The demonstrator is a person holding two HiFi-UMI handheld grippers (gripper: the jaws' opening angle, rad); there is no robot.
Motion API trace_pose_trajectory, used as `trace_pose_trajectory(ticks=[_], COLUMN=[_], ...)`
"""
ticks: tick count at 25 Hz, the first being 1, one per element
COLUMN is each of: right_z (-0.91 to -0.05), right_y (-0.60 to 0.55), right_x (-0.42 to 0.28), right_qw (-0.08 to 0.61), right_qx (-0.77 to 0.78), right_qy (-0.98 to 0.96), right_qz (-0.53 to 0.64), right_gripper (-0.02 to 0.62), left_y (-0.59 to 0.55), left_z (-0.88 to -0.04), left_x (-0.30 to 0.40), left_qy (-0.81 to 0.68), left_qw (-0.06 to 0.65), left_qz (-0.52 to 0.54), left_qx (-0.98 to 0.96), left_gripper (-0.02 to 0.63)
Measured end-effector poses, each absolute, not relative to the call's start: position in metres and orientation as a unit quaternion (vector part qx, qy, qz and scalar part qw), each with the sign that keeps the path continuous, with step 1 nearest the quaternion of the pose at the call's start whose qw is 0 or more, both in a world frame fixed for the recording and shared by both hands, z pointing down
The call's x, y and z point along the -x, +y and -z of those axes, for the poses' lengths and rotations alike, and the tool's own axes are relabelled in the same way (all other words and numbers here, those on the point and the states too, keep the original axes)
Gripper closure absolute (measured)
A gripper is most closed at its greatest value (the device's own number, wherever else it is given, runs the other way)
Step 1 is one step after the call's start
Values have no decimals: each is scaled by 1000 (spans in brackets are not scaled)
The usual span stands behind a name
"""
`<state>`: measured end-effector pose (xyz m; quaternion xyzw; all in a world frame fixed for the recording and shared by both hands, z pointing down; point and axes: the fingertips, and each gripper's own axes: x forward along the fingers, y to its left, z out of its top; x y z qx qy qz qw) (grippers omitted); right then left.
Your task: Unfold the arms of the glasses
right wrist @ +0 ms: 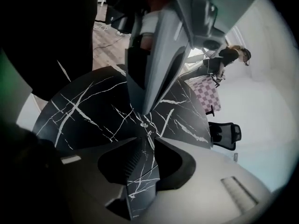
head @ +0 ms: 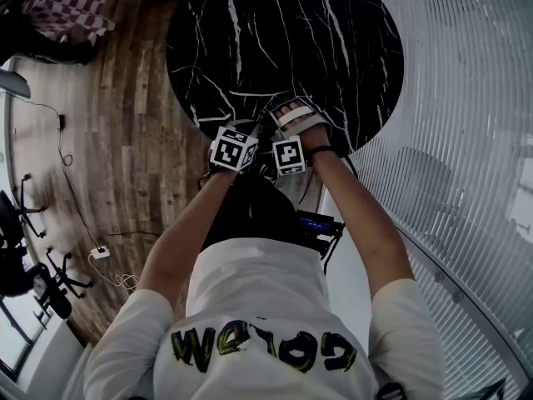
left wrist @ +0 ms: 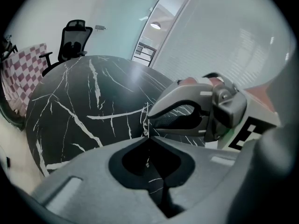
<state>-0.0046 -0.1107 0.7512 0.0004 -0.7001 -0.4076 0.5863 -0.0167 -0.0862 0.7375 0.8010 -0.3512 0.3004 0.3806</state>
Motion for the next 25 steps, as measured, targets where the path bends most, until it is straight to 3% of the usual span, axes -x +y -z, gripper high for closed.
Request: trace_pose_trajectory(ticks=[7, 25], right_z=[-752, -751], right_y=[-112, -94], right_x=[2, -12], right_qw=[590, 605], right_qx=[3, 14], right_qy=[-698, -702], right_qz=[406, 374], right_gripper=[566, 591], left_y=[-89, -98], left_z=[-737, -739], left_x=[17, 30], left_qy=[-358, -390], left_qw=[383, 383], left_qz=[-296, -286], left_qx=[-799, -787], left_gripper=[600, 600])
